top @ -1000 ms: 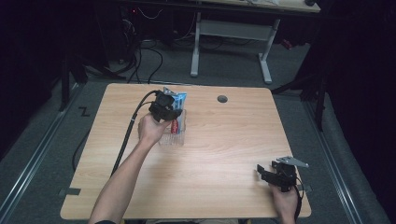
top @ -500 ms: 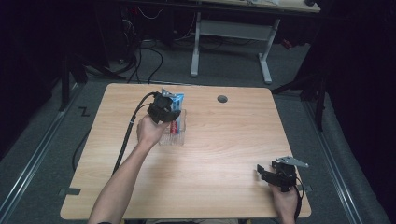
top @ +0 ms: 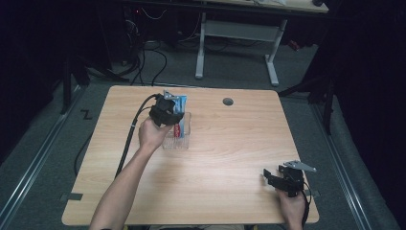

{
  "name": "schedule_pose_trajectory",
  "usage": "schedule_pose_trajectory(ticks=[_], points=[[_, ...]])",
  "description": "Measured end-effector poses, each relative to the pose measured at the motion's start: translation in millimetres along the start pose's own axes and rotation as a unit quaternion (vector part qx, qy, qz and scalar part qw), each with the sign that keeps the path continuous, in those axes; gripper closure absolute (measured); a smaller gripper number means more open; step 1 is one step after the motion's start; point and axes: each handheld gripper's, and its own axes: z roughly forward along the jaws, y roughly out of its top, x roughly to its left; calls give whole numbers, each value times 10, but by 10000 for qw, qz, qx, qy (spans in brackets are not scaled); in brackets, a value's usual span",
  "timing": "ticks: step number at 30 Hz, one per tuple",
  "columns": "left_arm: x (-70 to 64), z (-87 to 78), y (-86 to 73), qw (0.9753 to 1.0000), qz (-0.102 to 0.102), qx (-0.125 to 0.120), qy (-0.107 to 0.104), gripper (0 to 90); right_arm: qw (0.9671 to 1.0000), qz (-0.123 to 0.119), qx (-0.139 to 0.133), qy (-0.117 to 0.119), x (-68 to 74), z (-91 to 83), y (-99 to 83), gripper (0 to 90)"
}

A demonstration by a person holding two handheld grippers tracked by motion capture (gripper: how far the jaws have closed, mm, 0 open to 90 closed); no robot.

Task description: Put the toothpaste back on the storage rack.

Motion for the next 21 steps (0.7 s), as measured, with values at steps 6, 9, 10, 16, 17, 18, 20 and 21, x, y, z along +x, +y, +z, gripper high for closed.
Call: schedule_pose_trajectory(ticks=[6, 9, 10, 16, 17, 18, 20, 21], points=[[26, -23, -44, 10000, -56, -31, 56, 607, 10000, -1, 1, 1, 0, 0, 0, 297], [38, -49, -54, 9999, -47, -32, 94, 601, 10000, -1, 1, 0, 0, 0, 0, 297], [42, -56, -56, 9999, -53, -33, 95, 599, 10000, -4, 0, -2, 0, 0, 0, 297], [75, -98, -69, 9999, -77, -43, 147, 588, 10000, -18, 9, -4, 0, 0, 1, 297], [77, -102, -73, 9998, -88, -46, 151, 586, 10000, -17, 9, -4, 0, 0, 1, 297], [80, -105, -77, 9998, -89, -47, 157, 583, 10000, -17, 8, -4, 0, 0, 1, 297], [84, -113, -85, 9998, -91, -42, 146, 577, 10000, -53, 0, -2, -5, 1, 2, 297], [83, -115, -87, 9998, -86, -36, 151, 572, 10000, -48, 1, -3, -4, 1, 1, 297]])
